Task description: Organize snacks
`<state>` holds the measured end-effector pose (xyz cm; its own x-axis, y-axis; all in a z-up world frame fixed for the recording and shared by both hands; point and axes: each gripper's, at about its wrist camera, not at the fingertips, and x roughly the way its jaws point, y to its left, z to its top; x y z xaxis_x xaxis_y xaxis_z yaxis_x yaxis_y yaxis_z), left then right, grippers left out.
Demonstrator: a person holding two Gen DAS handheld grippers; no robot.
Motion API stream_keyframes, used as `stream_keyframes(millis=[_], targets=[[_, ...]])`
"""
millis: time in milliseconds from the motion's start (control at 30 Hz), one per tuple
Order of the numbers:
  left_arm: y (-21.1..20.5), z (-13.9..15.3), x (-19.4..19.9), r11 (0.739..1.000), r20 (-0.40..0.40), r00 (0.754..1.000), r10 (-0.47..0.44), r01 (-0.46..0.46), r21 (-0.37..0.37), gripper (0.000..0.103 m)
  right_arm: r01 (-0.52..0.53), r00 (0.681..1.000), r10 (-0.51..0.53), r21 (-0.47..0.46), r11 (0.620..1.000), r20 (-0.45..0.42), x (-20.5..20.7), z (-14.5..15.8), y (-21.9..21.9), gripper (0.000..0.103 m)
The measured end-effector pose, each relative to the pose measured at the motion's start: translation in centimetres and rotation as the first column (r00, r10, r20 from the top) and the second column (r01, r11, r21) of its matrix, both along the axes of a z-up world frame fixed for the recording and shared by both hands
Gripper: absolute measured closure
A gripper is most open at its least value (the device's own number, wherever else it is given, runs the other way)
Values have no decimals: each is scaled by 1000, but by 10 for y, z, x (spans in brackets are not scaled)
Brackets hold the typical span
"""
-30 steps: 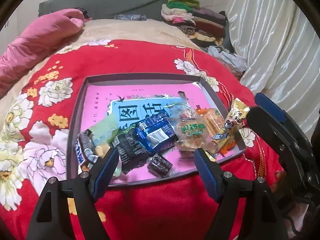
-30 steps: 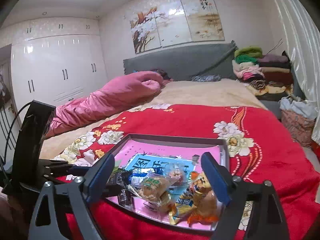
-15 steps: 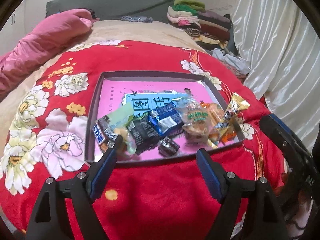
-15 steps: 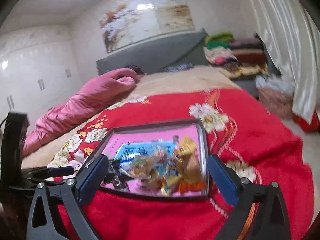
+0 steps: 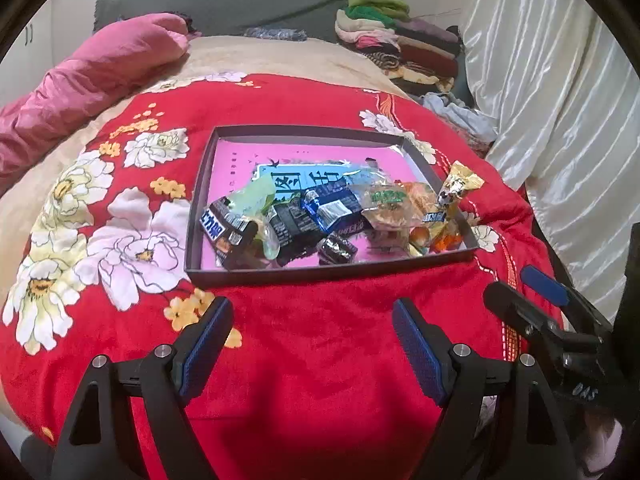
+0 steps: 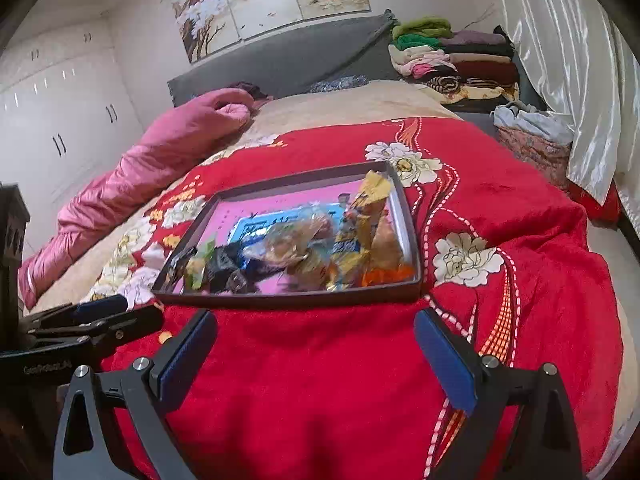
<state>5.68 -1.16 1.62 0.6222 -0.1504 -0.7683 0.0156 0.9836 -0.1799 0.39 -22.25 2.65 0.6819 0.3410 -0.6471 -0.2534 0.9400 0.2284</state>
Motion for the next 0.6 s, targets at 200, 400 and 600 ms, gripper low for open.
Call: stream_keyframes(millis=[200, 400, 600], targets=[[-3, -4, -11, 1000, -21, 1000, -5, 5, 7, 20, -12, 1000, 11, -22, 1000, -15, -13, 1, 6, 3], [-5, -4, -19, 1000, -33, 999, -11, 11, 13, 20, -13, 1000, 12, -45, 999, -12, -20, 1, 8, 3], [0, -1, -24, 1000, -32, 999, 2, -1, 11, 20, -32, 999, 33, -73, 997, 19, -24, 6, 14, 3]])
